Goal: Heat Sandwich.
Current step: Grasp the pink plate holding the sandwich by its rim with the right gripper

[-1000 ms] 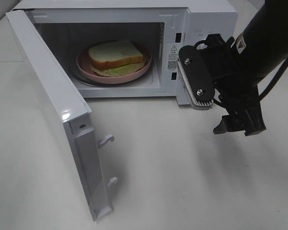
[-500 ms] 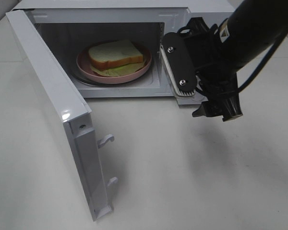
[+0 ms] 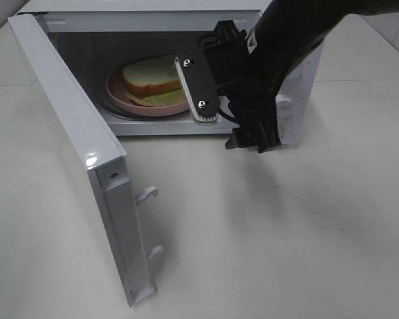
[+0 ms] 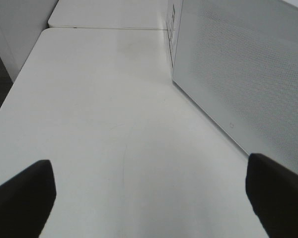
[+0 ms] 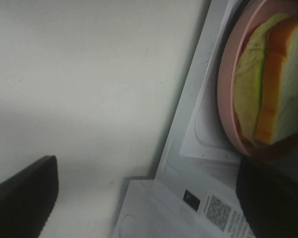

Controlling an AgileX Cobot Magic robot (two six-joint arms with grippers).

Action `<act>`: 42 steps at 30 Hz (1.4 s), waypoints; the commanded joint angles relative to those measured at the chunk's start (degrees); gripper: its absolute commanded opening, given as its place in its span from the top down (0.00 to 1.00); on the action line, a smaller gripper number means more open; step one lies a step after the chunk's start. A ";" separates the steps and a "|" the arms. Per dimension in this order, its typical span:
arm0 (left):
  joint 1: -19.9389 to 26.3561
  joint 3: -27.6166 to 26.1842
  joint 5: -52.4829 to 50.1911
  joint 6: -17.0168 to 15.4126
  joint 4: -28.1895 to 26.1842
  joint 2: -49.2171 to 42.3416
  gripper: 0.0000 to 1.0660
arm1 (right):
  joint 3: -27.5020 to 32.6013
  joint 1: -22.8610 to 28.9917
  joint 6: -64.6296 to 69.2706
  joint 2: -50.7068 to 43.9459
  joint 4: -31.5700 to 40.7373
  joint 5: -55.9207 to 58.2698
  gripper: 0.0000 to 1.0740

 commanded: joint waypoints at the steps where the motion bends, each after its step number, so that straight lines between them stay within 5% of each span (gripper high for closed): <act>1: 0.17 0.23 -0.40 -0.06 -0.29 -1.49 0.08 | -2.98 0.63 0.06 3.55 0.23 -1.60 0.14; 42: 0.17 0.23 -0.40 -0.06 -0.23 -1.49 0.08 | -35.70 -0.57 2.35 33.46 1.38 -2.52 0.18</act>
